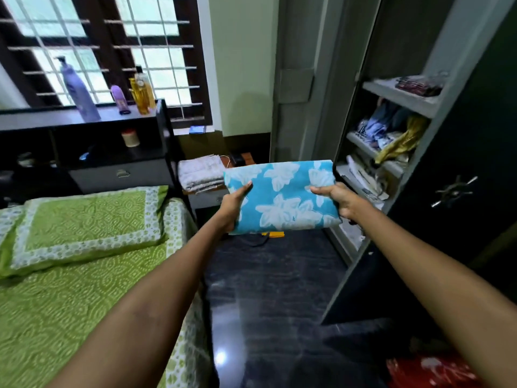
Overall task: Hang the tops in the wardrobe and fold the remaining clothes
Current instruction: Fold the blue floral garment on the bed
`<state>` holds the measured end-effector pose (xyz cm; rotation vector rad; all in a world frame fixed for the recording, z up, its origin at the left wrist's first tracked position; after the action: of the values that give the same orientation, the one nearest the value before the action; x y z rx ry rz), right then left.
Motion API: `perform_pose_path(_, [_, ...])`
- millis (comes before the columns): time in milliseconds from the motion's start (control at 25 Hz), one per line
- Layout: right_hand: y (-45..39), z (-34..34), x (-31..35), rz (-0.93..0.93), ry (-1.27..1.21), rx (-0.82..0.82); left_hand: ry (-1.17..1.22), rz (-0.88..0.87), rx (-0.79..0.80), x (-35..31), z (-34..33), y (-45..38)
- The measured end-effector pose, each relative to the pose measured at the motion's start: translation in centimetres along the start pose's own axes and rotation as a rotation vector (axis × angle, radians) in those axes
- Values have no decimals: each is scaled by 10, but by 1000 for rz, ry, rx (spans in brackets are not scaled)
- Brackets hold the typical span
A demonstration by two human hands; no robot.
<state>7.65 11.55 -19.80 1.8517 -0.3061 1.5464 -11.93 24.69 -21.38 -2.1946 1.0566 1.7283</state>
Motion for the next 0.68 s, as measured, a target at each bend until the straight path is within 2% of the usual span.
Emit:
perform_pose_path(160, [-57,7,20,-3,-18,-32,-76,-32,49,-21,-15,-66])
perform_pose_path(440, [-196,30,72,32,-173,-152,-131,12,140,-84,-51,-239])
perform_pose_path(680, [-271,95,105,27,-304,-316,-265,95,281,-107,-133,-359])
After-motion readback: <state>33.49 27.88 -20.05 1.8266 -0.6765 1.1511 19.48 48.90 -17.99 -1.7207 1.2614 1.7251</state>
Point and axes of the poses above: each hand's wrist, its own y-axis away from the middle knuckle, its own z-axis out of the back of the hand, x = y × z, the point moved 9 cm from there along -y, towards the middle knuckle, and after that the axes turned 4 degrees about -x, right-handed, at the moved point
